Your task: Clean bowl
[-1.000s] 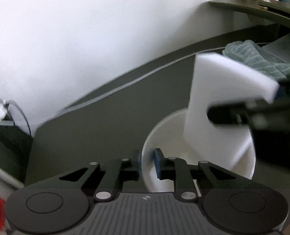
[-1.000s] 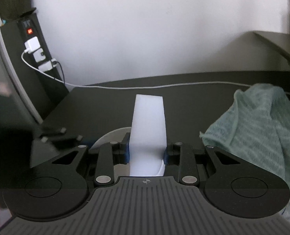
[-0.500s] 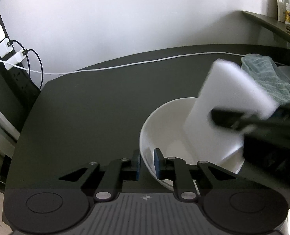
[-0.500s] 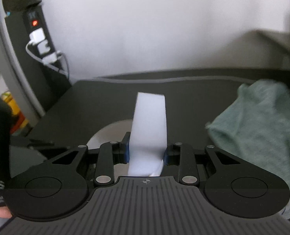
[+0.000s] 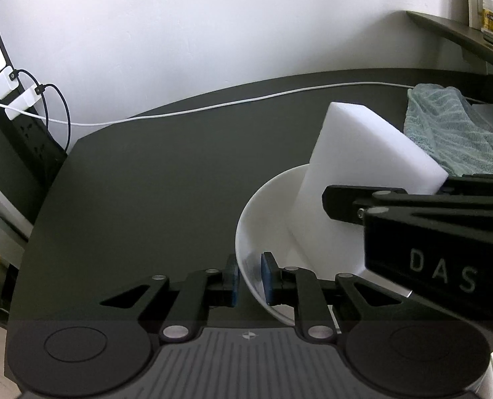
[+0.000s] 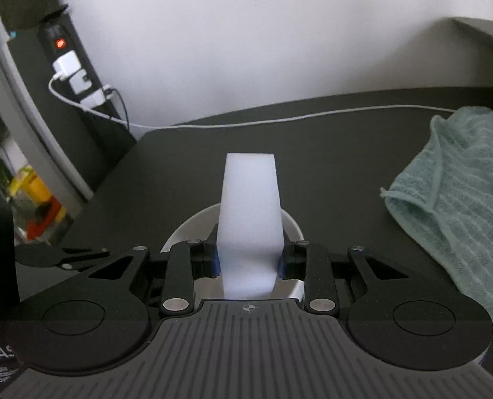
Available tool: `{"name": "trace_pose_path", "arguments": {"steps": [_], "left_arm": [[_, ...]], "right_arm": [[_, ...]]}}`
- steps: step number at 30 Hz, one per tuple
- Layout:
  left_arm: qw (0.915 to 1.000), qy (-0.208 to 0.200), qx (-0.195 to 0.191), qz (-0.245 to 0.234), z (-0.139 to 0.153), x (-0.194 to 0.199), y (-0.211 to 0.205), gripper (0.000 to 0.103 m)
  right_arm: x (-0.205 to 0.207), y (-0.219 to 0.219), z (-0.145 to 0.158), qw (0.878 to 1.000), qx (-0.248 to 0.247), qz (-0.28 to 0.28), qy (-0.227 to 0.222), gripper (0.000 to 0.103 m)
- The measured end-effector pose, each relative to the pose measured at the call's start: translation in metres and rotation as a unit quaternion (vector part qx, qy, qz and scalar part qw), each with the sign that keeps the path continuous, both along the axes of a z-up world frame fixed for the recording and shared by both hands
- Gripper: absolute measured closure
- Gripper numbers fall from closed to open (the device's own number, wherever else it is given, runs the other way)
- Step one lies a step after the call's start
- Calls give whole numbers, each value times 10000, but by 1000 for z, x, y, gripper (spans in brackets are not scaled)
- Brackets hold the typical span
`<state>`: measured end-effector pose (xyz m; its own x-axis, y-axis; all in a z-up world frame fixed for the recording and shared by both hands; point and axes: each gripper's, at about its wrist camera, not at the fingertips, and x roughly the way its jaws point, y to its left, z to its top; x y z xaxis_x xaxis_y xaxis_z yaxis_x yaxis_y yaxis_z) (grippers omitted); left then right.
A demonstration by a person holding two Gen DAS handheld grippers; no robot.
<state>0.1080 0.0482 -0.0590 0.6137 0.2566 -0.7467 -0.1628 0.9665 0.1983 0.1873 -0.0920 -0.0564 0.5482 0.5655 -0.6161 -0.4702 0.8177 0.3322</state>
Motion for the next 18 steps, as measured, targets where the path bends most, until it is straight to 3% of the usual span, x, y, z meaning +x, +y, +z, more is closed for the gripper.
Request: {"name": "trace_pose_path", "arguments": {"steps": [8,11,14,18], "left_arm": [[9999,-31,117,-50,0,2,1,84],[9984,-246,431,-264,3,11,3,72],[9933,-373,878,-655,2,22,0,68],[9843,-386,1200,-1239,-3,35,-2,71]], "right_arm": [[-17,-36,44,9954,106,-472,-829,72],[-15,-37,38,9976,357,-263,-533,72],[-14,-30,26,9988,355,-152,-313,72],[-11,-23,18,9994,229,-69,-234,71]]}}
